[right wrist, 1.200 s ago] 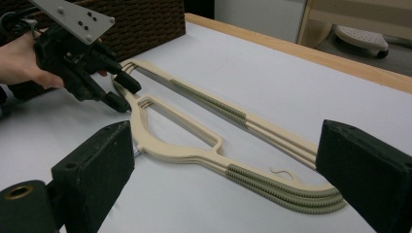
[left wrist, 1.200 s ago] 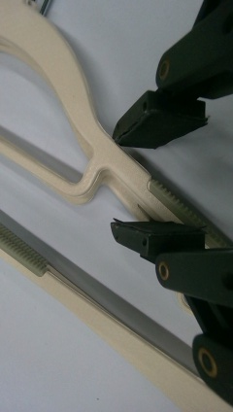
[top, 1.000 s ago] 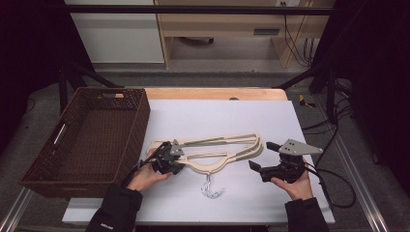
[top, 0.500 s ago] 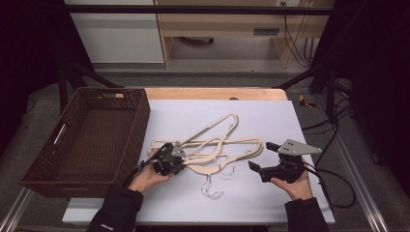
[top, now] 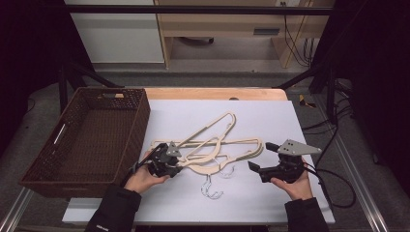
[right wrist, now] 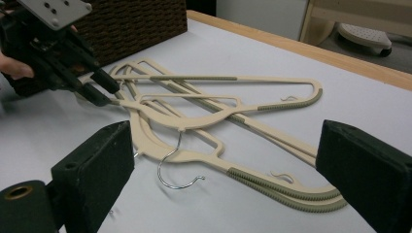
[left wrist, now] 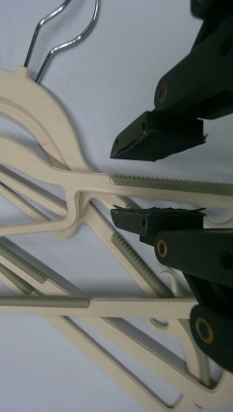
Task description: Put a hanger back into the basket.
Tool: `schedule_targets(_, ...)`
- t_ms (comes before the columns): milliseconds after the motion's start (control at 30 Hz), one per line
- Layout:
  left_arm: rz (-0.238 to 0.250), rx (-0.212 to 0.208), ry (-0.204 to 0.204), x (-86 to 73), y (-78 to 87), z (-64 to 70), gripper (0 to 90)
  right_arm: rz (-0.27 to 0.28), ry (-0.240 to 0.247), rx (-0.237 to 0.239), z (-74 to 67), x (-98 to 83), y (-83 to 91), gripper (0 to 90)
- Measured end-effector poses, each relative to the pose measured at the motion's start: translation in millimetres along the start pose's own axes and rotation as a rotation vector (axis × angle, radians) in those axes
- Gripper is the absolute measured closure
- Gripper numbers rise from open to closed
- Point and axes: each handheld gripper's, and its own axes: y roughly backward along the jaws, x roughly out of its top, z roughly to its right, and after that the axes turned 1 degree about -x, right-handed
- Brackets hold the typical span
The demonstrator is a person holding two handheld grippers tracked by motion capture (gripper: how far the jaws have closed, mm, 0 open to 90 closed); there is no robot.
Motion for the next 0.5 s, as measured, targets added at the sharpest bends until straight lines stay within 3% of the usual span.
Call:
schedule_targets(100,-0.003,-0.019,0.038,-1.7,4.3,0.1,65.0,-0.001,-0.001,0.002,-0.1,-0.1,-0.4,7.1)
schedule_targets(333,-0.089,-0.009,0.031,-3.3,-10.9,0.6,65.5,-0.004,-0.001,0.004,-0.2,-0.3,-0.9,7.2)
schedule_targets(500,-0.097,-0.035,0.049,-4.3,-14.1,-1.0,72.2,-0.007,-0.001,0.007,-0.4,-0.5,-1.6,7.3)
